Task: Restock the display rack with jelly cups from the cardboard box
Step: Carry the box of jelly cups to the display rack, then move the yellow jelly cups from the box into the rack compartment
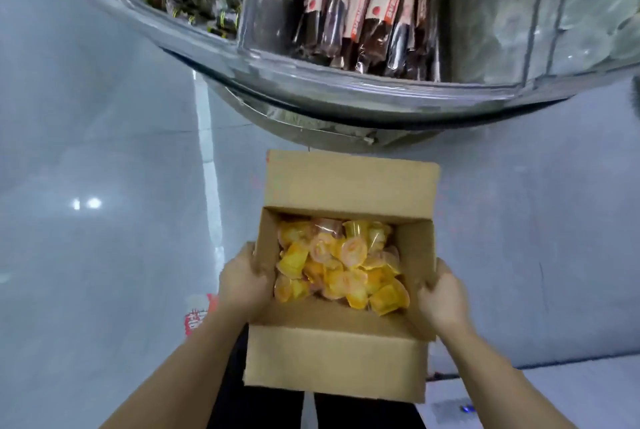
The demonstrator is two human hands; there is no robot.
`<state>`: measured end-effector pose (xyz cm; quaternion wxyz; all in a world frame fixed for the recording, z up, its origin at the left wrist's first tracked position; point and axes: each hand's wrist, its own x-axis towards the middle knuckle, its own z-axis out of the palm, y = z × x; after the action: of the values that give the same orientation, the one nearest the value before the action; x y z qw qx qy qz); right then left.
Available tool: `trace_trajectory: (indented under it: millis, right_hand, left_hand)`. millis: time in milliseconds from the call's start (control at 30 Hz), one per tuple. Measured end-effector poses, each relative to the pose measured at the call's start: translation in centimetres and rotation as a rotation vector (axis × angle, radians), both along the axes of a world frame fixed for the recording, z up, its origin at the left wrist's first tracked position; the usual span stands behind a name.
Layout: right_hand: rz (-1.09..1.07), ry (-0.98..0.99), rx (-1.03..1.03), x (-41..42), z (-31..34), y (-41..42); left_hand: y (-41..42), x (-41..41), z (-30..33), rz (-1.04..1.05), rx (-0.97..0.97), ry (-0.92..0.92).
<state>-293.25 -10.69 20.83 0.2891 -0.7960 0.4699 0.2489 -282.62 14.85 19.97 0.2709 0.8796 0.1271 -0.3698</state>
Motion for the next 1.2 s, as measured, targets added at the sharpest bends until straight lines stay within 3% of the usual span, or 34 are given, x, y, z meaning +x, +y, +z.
trace_trajectory:
  millis: [200, 500, 667, 833, 900, 1000, 1033, 1100, 1200]
  right_hand:
    - [0.302, -0.043, 0.059, 8.6, -11.6, 3.1]
    - [0.368, -0.133, 0.134, 19.2, -28.9, 10.1]
    - [0.434, -0.133, 0.064, 22.4, -33.5, 13.0]
    - [0.593, -0.058, 0.090, 23.6, -32.6, 12.2]
    - [0.569, -0.202, 0.058, 23.1, -31.0, 11.5]
    - [0.736, -0.664, 0.031, 22.4, -29.1, 12.6]
    - [0.820, -0.665, 0.098, 22.5, -29.1, 13.6]
    - [0.973, -0.469, 0.233, 23.0, -30.3, 15.9]
    - [1.123, -0.201, 0.222, 24.5, -33.6, 18.7]
  left_hand:
    - [4.3, 1.8, -9.5, 0.336, 0.061, -0.021]
    - [12.0, 8.7, -26.4, 0.432, 0.083, -0.189]
    - [14.6, 10.8, -30.6, 0.480, 0.094, -0.220]
    - [15.5, 11.6, -30.5, 0.454, 0.120, -0.234]
    - [15.3, 11.2, -29.4, 0.369, 0.165, -0.446]
    - [13.6, 11.3, -28.8, 0.045, 0.117, -0.757]
    - [12.9, 11.8, -29.2, -0.055, 0.060, -0.727]
    - [11.6, 12.7, -31.0, -0.194, -0.020, -0.502]
    - [10.7, 14.1, -34.7, -0.396, 0.119, -0.177]
